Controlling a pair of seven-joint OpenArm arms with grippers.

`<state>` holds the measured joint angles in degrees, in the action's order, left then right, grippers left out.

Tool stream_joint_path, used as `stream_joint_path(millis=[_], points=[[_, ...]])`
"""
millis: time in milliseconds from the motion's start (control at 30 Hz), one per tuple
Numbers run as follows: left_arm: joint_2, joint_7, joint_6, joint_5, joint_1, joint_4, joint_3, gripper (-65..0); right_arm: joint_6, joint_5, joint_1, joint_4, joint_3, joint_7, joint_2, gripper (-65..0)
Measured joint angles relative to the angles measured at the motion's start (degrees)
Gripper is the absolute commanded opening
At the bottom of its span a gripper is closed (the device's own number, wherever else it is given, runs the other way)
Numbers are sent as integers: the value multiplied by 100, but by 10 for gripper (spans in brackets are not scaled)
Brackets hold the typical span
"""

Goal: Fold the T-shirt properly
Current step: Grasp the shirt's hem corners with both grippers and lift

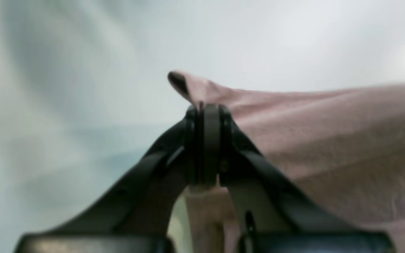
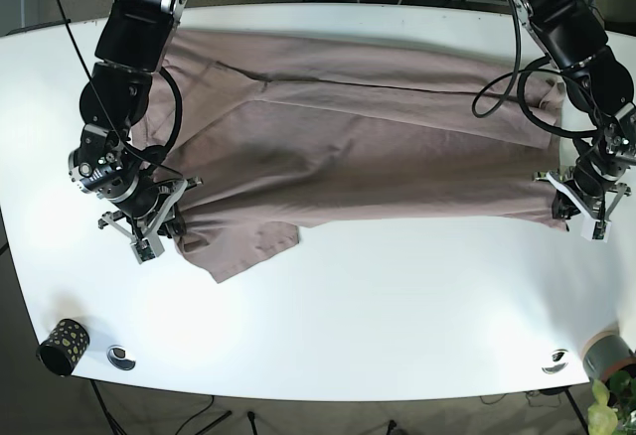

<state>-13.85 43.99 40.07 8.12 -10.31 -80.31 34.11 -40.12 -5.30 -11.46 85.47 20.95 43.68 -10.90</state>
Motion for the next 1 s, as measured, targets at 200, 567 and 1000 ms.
stream_joint_path(millis=[200,567,1000], points=[[127,501,15,44,348,-761,321,-650,-39,-46,516,964,291,391,13,-650],[127,787,31,85,1113,-1600,363,-650,-42,-92,1733,2332,848,754,385,-650],[125,804,50,114,1993,-1757,356,-647,-61,-109,2514,2151,1668,763,922,-537]])
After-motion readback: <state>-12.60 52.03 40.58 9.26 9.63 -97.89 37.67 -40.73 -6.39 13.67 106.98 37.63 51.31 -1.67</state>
